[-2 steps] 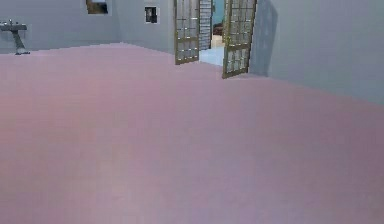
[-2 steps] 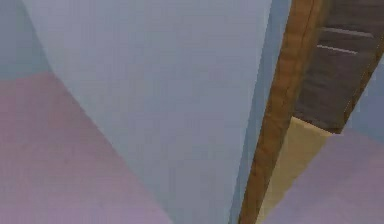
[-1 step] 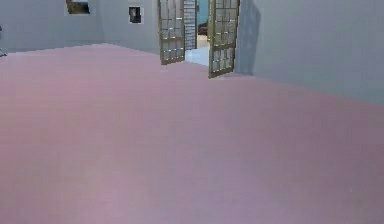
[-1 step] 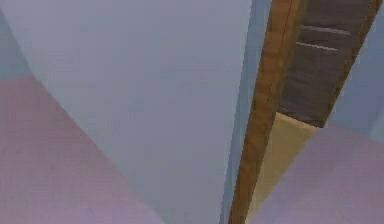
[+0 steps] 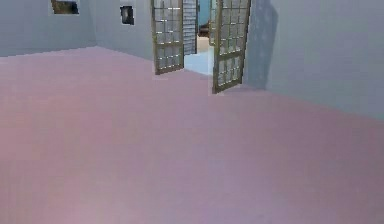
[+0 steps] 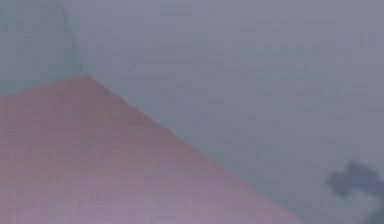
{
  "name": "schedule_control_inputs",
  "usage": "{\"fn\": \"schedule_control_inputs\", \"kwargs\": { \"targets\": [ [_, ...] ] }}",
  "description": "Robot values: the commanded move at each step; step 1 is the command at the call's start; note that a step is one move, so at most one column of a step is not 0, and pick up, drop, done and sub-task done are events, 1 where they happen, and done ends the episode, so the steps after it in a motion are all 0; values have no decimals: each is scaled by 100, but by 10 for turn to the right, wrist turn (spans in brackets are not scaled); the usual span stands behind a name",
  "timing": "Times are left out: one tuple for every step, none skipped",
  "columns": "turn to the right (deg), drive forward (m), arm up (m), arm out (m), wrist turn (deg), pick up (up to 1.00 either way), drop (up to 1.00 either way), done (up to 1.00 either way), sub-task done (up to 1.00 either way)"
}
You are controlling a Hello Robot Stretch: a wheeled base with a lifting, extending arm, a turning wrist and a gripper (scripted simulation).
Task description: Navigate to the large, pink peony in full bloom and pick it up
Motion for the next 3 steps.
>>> {"fn": "schedule_control_inputs", "kwargs": {
  "targets": [
    [0,100,0,0,0,0,0,0,0],
    [0,100,0,0,0,0,0,0,0],
    [0,100,0,0,0,0,0,0,0]
  ]
}}
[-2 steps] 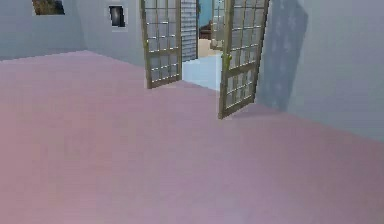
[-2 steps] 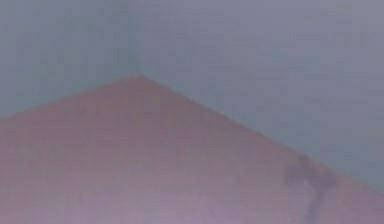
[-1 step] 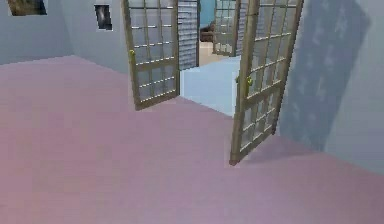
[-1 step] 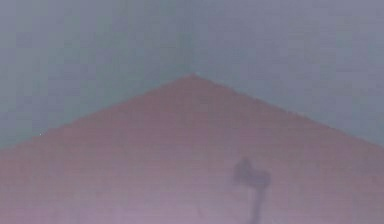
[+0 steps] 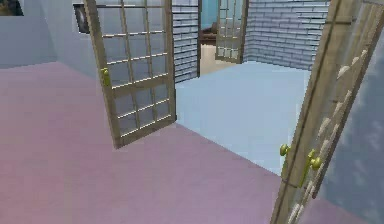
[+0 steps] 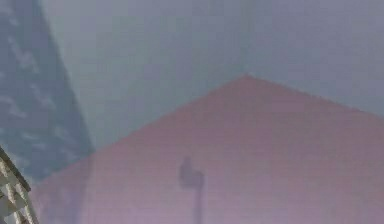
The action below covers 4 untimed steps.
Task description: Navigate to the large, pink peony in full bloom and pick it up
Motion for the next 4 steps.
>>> {"fn": "schedule_control_inputs", "kwargs": {
  "targets": [
    [0,90,0,0,0,0,0,0,0],
    [-450,0,0,0,0,0,0,0,0],
    [-30,0,0,0,0,0,0,0,0],
    [0,5,0,0,0,0,0,0,0]
  ]
}}
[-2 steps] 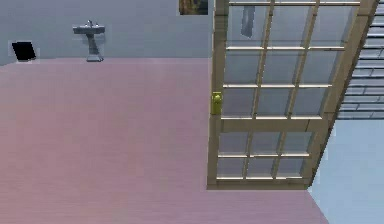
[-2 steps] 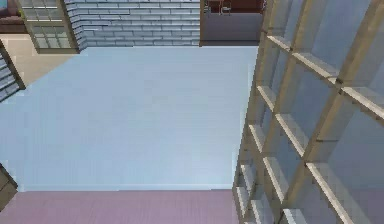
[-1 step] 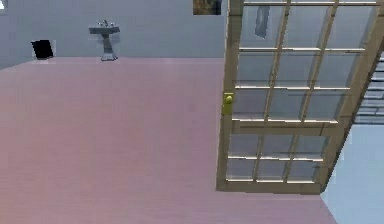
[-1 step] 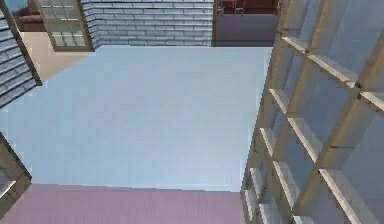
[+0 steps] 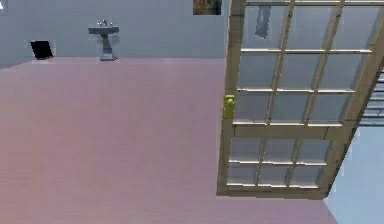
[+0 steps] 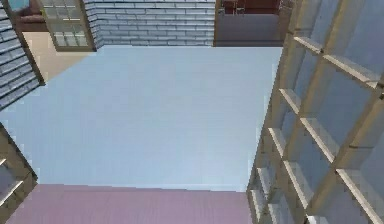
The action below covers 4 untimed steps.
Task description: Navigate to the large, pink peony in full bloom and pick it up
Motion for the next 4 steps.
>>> {"fn": "schedule_control_inputs", "kwargs": {
  "targets": [
    [450,0,0,0,0,0,0,0,0],
    [450,0,0,0,0,0,0,0,0],
    [0,100,0,0,0,0,0,0,0],
    [90,0,0,0,0,0,0,0,0]
  ]
}}
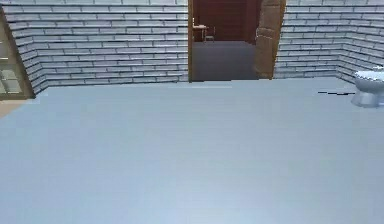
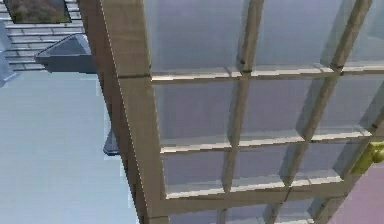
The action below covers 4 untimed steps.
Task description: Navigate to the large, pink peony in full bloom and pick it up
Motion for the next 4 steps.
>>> {"fn": "schedule_control_inputs", "kwargs": {
  "targets": [
    [0,30,0,0,0,0,0,0,0],
    [60,0,0,0,0,0,0,0,0],
    [0,100,0,0,0,0,0,0,0],
    [0,100,0,0,0,0,0,0,0]
  ]
}}
